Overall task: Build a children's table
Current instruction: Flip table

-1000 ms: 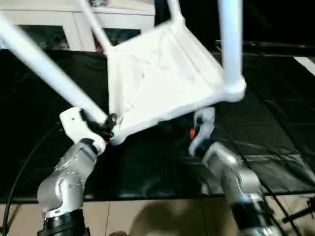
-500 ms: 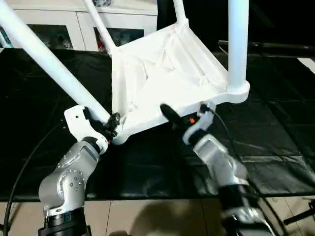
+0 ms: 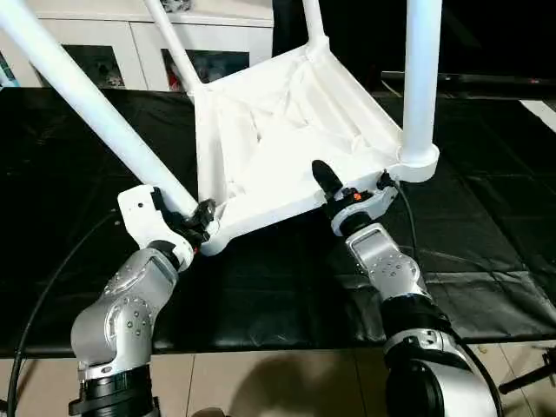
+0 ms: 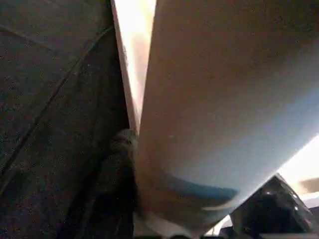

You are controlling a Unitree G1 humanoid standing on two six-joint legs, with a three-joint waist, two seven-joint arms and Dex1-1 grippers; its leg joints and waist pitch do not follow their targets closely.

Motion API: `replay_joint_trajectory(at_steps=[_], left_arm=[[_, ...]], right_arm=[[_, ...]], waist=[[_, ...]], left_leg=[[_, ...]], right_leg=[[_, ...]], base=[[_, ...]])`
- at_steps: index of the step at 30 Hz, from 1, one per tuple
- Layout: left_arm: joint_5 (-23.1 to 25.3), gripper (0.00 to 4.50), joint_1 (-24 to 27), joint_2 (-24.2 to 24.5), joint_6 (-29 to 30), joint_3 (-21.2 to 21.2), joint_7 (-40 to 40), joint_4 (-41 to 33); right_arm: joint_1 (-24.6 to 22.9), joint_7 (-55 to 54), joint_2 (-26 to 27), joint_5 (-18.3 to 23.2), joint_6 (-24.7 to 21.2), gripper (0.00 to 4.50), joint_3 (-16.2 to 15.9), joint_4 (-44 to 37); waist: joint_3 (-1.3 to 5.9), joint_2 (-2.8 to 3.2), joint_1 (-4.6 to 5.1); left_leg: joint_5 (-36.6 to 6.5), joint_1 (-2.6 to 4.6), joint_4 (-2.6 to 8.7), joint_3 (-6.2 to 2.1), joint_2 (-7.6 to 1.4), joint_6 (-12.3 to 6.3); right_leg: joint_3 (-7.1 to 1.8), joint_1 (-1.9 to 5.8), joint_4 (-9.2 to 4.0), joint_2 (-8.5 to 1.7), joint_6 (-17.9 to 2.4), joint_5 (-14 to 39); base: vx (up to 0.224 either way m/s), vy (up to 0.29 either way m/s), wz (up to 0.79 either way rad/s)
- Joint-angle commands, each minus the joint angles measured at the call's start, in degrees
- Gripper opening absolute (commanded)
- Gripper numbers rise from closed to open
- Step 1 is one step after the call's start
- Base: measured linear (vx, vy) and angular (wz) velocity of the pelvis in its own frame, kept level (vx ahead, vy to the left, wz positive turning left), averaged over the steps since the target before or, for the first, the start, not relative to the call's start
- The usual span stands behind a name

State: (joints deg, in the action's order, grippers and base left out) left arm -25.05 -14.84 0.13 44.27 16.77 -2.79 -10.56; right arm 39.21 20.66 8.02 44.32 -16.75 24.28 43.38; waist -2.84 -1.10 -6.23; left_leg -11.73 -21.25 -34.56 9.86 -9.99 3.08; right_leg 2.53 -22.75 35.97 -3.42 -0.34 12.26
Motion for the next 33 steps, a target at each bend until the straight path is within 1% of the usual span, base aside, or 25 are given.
replay_joint_trajectory(at_steps=[1,2,3,5,7,8,9,14,15,16,18,19,20,21,22,23,25,26,27,28,29,30,31,32,33], left_arm=[[-3.66,2.23,-0.33,-1.56,2.37,-2.34,-1.88,-0.16],[-3.48,2.23,-0.33,-1.55,2.49,-2.58,-2.13,-0.14],[-3.40,2.23,-0.34,-1.55,2.51,-2.64,-2.22,-0.09],[-3.27,2.23,-0.39,-1.54,2.50,-2.68,-2.33,0.02],[-3.13,2.23,-0.40,-1.43,2.50,-2.83,-2.47,0.13],[-3.07,2.23,-0.38,-1.33,2.48,-2.99,-2.53,0.21],[-2.87,2.23,-0.38,-1.11,2.46,-3.26,-2.68,0.30],[-1.72,2.23,0.00,0.19,1.93,-4.62,-3.65,0.21],[-1.28,2.23,0.86,2.35,0.84,-5.98,-6.57,-0.52],[-1.28,2.93,0.86,2.35,0.84,-5.98,-6.57,-0.52],[-3.38,2.93,3.18,6.60,1.65,-6.14,-12.42,-2.67],[-3.38,2.93,3.18,6.60,1.65,-6.14,-12.42,-2.67],[-3.67,3.03,3.64,7.46,1.87,-6.16,-13.30,-3.01],[-5.13,3.21,6.29,11.45,2.99,-5.92,-17.58,-4.28],[-5.16,3.32,6.34,11.51,3.00,-5.91,-17.65,-4.30],[-6.15,3.35,7.78,13.61,3.89,-5.88,-20.06,-5.05],[-7.48,3.50,9.73,16.43,4.99,-5.88,-23.35,-6.19],[-8.28,3.77,10.98,18.15,5.37,-6.02,-25.52,-7.21],[-9.46,3.82,12.29,19.93,5.86,-6.12,-27.97,-8.59],[-10.45,3.82,13.41,21.65,5.86,-6.35,-30.62,-10.01],[-11.30,3.88,14.72,24.44,5.08,-7.28,-34.49,-12.72],[-11.30,4.03,14.72,24.44,5.08,-7.28,-34.49,-12.72],[-11.30,4.03,14.72,24.44,5.08,-7.28,-34.49,-12.72],[-12.09,4.18,14.32,25.37,4.29,-7.69,-36.16,-15.13],[-12.20,4.26,14.18,25.40,4.22,-7.72,-36.26,-15.43]], right_arm=[[2.86,0.36,2.07,0.29,0.04,3.24,0.12,0.84],[3.12,0.72,2.01,0.66,-0.02,3.06,0.42,1.40],[3.22,0.70,1.98,0.92,0.03,2.87,0.68,1.64],[3.40,0.75,1.86,1.19,0.23,2.82,0.95,2.10],[3.51,0.99,1.68,1.24,0.51,2.77,0.99,2.53],[3.66,1.23,1.59,1.29,0.77,2.68,1.27,2.89],[3.72,1.28,1.55,1.30,0.82,2.42,1.43,2.95],[3.81,1.44,1.43,1.29,1.17,2.13,1.80,2.95],[3.74,1.19,1.38,1.40,1.69,2.13,2.04,2.67],[3.74,1.19,1.38,1.40,1.69,2.03,2.04,2.67],[3.33,0.77,1.02,1.14,2.41,2.00,1.96,1.82],[3.33,0.77,1.02,1.14,2.41,1.98,1.96,1.82],[3.24,0.63,0.99,1.07,2.51,1.97,1.94,1.63],[2.83,0.38,0.77,0.91,2.71,1.96,1.96,0.51],[2.82,0.38,0.76,0.91,2.71,1.96,1.96,0.49],[2.67,0.13,0.65,0.79,2.92,1.96,2.02,-0.13],[2.48,-0.27,0.52,0.59,3.27,1.96,2.12,-0.99],[2.40,-0.64,0.42,0.45,3.59,1.96,2.21,-1.51],[2.27,-1.09,0.23,0.14,4.05,1.96,2.22,-2.15],[2.09,-1.45,0.01,-0.28,4.50,1.96,2.09,-2.87],[1.47,-2.31,-0.63,-1.81,5.21,1.96,1.18,-4.83],[1.47,-2.31,-0.63,-1.81,5.21,1.96,1.18,-4.83],[1.47,-2.31,-0.63,-1.81,5.21,1.96,1.18,-4.83],[0.15,-4.12,-1.36,-4.31,6.08,1.96,-0.15,-8.18],[-0.07,-4.42,-1.47,-4.73,6.23,1.96,-0.36,-8.69]], waist=[[3.95,0.41,0.01],[4.00,0.62,-0.06],[3.95,0.60,0.01],[3.89,0.63,0.04],[3.83,0.89,0.08],[3.84,0.79,0.12],[3.84,0.82,0.09],[3.97,0.83,0.04],[3.93,0.84,-0.01],[4.01,0.81,-0.02],[4.09,0.85,0.09],[4.24,1.07,0.12],[4.29,1.01,0.23],[4.51,1.33,0.30],[4.62,1.26,0.33],[4.49,1.25,0.55],[4.30,1.45,0.53],[4.20,1.48,0.57],[4.04,1.57,0.69],[4.01,1.65,0.58],[3.95,1.64,0.45],[3.87,1.55,0.52],[3.82,1.74,0.38],[3.66,1.59,0.23],[3.65,1.48,-0.14]], left_leg=[[-0.26,0.46,3.51,-0.76,-2.71,-2.93],[0.02,0.42,3.45,-0.78,-2.68,-3.09],[-0.54,0.43,3.46,-0.72,-2.68,-3.22],[-1.22,0.42,3.54,-0.75,-2.74,-3.15],[-2.28,0.48,3.59,-0.76,-2.80,-2.83],[-2.40,0.47,3.62,-0.76,-2.80,-2.64],[-2.31,0.49,3.64,-0.78,-2.82,-2.55],[-1.72,0.51,3.56,-0.77,-2.75,-2.72],[-1.61,0.43,3.58,-0.82,-2.74,-2.83],[-1.11,0.41,3.53,-0.81,-2.66,-2.97],[0.58,0.27,3.40,-0.80,-2.58,-3.28],[1.55,0.43,3.30,-0.79,-2.63,-3.43],[2.23,0.28,3.19,-0.75,-2.56,-3.61],[4.37,0.19,2.81,-0.78,-2.37,-4.59],[5.43,0.05,2.74,-0.84,-2.29,-5.03],[5.54,-0.02,2.72,-0.64,-2.23,-5.70],[3.99,0.05,2.86,-0.68,-2.41,-5.86],[3.05,0.14,2.99,-0.66,-2.44,-5.50],[2.03,0.28,3.13,-0.53,-2.54,-5.07],[1.97,0.37,3.15,-0.65,-2.58,-4.74],[1.09,0.49,3.29,-0.57,-2.65,-4.25],[0.92,0.43,3.35,-0.53,-2.62,-4.10],[0.12,0.65,3.39,-0.38,-2.63,-3.61],[-0.52,0.59,3.50,-0.37,-2.62,-2.94],[-0.71,0.57,3.57,-0.36,-2.62,-2.42]], right_leg=[[-2.37,3.17,-2.94,-4.42,-13.23,-5.20],[-2.36,3.14,-2.83,-4.37,-13.40,-5.80],[-2.35,3.07,-2.93,-4.32,-13.57,-5.82],[-2.31,3.06,-2.96,-4.32,-13.79,-5.09],[-2.32,2.98,-3.10,-4.37,-13.81,-3.85],[-2.30,3.02,-3.13,-4.33,-13.79,-3.63],[-2.30,3.00,-3.09,-4.31,-13.78,-3.74],[-2.28,2.99,-3.00,-4.29,-13.66,-4.34],[-2.23,3.02,-3.03,-4.33,-13.69,-4.36],[-2.25,3.05,-2.94,-4.34,-13.63,-4.55],[-2.22,3.05,-2.60,-4.26,-14.03,-6.36],[-2.15,2.84,-2.40,-4.24,-14.50,-7.51],[-2.13,2.87,-2.22,-4.12,-14.83,-8.52],[-2.03,2.80,-1.91,-3.93,-15.32,-11.92],[-1.99,2.93,-1.72,-3.92,-15.38,-12.99],[-1.97,2.69,-1.73,-3.79,-15.76,-13.37],[-1.94,2.62,-1.92,-3.94,-15.94,-11.21],[-1.94,2.55,-1.99,-3.91,-15.91,-9.53],[-1.96,2.40,-2.14,-3.79,-15.83,-8.13],[-1.95,2.41,-2.15,-3.89,-15.72,-7.51],[-1.98,2.23,-2.18,-3.87,-15.64,-6.19],[-2.00,2.25,-2.25,-3.75,-15.36,-5.74],[-2.07,2.06,-2.31,-3.68,-15.11,-5.17],[-2.15,2.12,-2.44,-3.69,-14.83,-4.58],[-2.26,2.21,-2.37,-3.76,-14.23,-4.38]], base=[[0.000,0.000,0.00],[0.000,0.000,0.00],[0.000,0.000,0.00],[0.000,0.000,0.00],[0.000,0.000,0.00],[0.000,0.000,0.00],[0.000,0.000,0.00],[0.000,0.000,0.00],[0.000,0.000,0.00],[0.000,0.000,0.00],[0.000,0.000,0.00],[0.000,0.000,0.00],[0.000,0.000,0.00],[0.000,0.000,0.00],[0.000,0.000,0.00],[0.000,0.000,0.00],[0.000,0.000,0.00],[0.000,0.000,0.00],[0.000,0.000,0.00],[0.000,0.000,0.00],[0.000,0.000,0.00],[0.000,0.000,0.00],[0.000,0.000,0.00],[0.000,0.000,0.00],[0.000,0.000,0.00]])
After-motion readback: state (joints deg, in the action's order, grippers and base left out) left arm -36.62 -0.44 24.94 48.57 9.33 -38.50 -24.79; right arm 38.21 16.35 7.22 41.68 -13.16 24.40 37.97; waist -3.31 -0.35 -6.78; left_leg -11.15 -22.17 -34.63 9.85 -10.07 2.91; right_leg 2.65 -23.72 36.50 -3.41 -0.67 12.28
